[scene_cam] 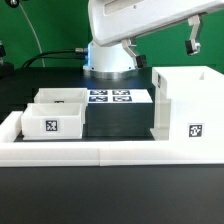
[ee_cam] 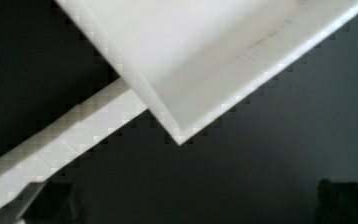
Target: Assemble drawer
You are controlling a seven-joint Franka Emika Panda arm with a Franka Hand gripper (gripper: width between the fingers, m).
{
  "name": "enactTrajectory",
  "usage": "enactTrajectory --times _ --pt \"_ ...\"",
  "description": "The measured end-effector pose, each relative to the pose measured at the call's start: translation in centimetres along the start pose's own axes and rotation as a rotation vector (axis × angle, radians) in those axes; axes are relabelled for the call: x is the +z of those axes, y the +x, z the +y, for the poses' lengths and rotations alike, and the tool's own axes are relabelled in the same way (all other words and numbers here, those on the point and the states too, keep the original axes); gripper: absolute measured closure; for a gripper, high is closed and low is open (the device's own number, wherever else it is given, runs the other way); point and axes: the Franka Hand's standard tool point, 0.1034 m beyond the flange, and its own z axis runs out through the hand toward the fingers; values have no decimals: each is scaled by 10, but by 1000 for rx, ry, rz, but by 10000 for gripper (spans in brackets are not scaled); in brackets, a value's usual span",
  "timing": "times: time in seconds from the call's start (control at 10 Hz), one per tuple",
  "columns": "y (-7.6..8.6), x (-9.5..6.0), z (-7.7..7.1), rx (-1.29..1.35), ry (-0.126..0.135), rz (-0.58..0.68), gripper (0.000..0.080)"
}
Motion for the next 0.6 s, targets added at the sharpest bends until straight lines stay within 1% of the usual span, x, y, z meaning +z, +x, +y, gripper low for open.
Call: enactTrajectory --times 0.1,0.3,0.4,0.5,0.6 --pt "-2 0 13 -187 -26 -11 150" --pt "4 -4 39 -431 -47 -30 150" --pt "7 -5 57 -539 -49 -48 150" --pt "9 -5 66 -560 -44 -60 150" --pt "9 -5 66 -596 -53 -62 150"
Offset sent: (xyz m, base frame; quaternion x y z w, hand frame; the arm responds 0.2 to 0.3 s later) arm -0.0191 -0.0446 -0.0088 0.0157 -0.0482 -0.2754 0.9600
